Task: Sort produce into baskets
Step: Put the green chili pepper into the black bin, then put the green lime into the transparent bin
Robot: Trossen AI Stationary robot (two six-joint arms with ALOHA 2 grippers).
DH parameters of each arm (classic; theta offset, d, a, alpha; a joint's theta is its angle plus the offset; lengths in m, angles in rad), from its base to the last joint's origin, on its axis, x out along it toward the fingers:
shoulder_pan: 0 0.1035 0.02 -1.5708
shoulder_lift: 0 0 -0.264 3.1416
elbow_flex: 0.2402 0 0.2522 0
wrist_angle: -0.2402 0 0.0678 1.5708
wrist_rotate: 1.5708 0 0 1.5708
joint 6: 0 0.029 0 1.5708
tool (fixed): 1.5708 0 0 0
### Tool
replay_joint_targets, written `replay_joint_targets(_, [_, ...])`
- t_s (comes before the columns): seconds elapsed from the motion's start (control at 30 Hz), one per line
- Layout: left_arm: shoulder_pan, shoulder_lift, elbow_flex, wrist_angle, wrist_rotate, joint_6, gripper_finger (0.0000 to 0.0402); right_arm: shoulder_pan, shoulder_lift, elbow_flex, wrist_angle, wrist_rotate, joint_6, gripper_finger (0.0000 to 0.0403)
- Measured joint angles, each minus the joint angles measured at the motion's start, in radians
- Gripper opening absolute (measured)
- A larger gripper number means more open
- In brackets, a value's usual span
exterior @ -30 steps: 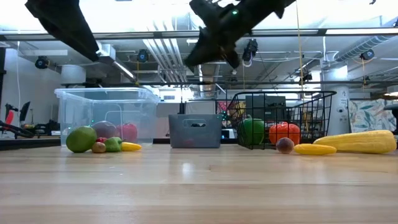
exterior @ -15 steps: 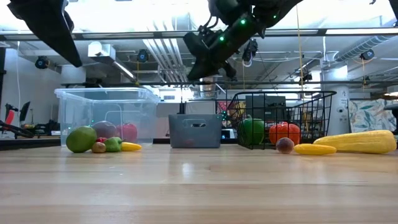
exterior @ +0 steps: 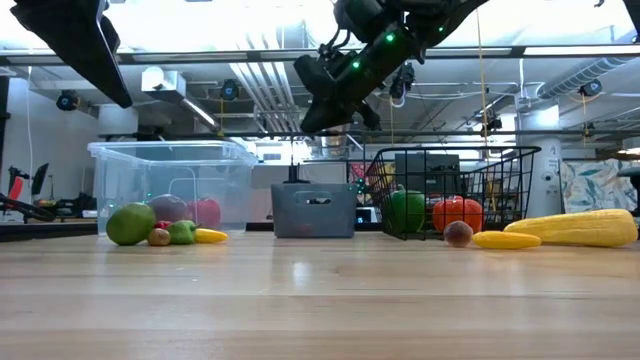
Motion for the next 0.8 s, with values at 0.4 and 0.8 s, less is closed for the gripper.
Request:
replay_joint_targets(0.4, [0.0, 0.0, 0.0, 0.001, 0.018, -0.038, 0.0327, 0.004, -0.01, 0.0, -0.002, -0.001, -0.009, 0.0092])
replay_joint_targets(0.8, [-0.038, 0.0, -0.072, 0.017, -0.007, 0.022, 0.0327, 0.113, -0.117, 0.0, -0.073, -0.011, -0.046, 0.0082])
